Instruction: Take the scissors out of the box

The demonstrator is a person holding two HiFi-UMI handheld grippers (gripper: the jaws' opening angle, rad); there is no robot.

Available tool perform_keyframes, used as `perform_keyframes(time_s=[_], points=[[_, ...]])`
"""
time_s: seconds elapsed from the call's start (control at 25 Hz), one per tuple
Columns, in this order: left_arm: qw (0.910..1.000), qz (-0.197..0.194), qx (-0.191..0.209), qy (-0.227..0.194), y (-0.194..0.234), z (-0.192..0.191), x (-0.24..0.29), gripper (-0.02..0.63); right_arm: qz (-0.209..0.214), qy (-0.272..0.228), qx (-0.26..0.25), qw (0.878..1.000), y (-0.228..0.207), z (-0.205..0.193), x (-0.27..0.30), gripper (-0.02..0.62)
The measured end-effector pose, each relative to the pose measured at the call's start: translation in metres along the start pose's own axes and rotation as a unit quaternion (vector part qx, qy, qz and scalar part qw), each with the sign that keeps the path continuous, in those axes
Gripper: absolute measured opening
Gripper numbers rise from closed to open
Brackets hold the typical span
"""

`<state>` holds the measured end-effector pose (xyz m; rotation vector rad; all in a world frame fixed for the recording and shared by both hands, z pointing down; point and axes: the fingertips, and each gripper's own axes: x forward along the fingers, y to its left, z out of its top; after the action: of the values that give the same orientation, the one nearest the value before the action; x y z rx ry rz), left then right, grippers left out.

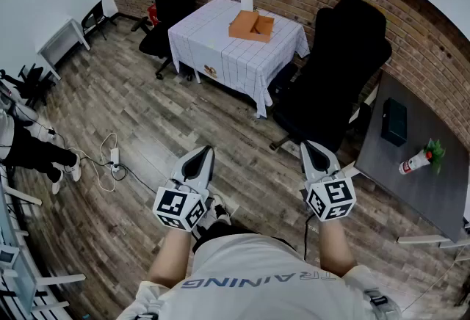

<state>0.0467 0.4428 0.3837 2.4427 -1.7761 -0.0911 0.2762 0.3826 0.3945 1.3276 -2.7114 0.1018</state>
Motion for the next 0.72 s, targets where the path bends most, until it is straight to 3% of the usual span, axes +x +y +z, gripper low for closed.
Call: perform_keyframes(time_s=[0.72], points=[[0.9998,-0.003,-0.018,0.012,0.015,-0.008,0.005,0.000,0.000,0.012,0.011,1.000,0.000,-0.010,0.024,0.014]])
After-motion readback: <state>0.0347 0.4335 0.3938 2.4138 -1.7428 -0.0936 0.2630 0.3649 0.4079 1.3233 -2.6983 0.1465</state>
